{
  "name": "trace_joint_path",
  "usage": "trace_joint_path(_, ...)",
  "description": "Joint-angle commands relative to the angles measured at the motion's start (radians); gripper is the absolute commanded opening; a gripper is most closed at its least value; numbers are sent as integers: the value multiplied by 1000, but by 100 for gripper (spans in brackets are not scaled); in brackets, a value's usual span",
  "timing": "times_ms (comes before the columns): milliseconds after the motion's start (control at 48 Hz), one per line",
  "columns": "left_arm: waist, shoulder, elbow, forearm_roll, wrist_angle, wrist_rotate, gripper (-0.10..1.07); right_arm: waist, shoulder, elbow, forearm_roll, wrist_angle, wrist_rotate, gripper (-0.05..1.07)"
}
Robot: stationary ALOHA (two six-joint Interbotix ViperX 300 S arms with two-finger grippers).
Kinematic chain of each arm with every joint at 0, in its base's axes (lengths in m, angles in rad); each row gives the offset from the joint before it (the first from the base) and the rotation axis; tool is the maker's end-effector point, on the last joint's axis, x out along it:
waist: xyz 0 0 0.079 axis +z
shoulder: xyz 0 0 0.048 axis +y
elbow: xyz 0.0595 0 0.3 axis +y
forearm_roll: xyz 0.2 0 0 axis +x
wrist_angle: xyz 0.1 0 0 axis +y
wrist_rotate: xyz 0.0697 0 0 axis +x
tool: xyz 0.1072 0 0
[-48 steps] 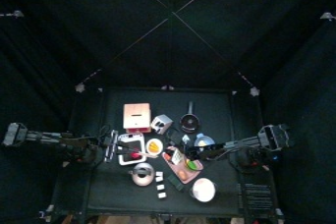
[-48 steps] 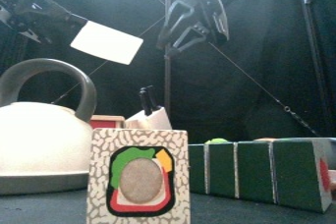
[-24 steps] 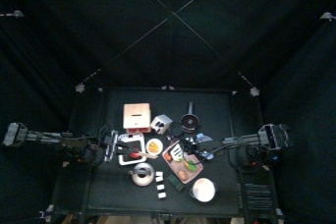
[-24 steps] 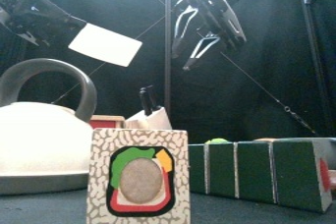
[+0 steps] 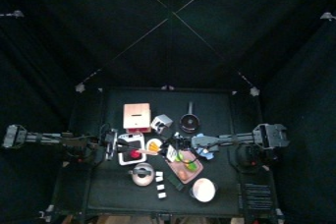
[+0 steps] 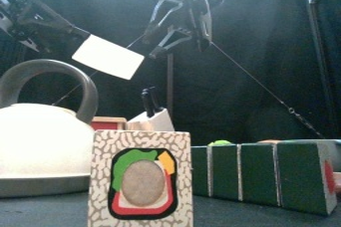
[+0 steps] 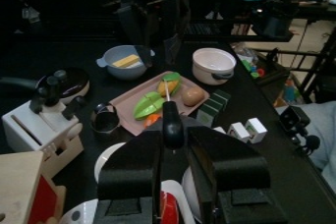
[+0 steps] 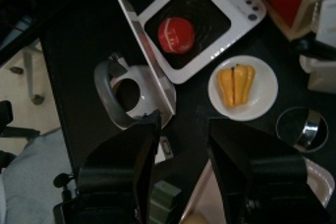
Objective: Grab cleaver with other hand
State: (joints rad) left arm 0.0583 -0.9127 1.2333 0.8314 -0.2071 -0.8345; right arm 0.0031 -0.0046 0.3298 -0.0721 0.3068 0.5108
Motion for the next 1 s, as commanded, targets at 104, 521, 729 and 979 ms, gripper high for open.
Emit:
trace_joint_path(104,3,2,-17,-5,-12,-2,56,3,21,-12,-86,-101,-8,75)
trace_joint_path(521,14,0,-9,-8,-12,-2,56,18,101,-55,-149,-129,-8,68)
trace_joint_path(729,25,0,14,-6,-11,0,56,28,106,-67,-161,-133,0,49)
trace_joint_path(979,51,0,23,-6,0,0,56,34,109,-67,-167,-146,-2,30)
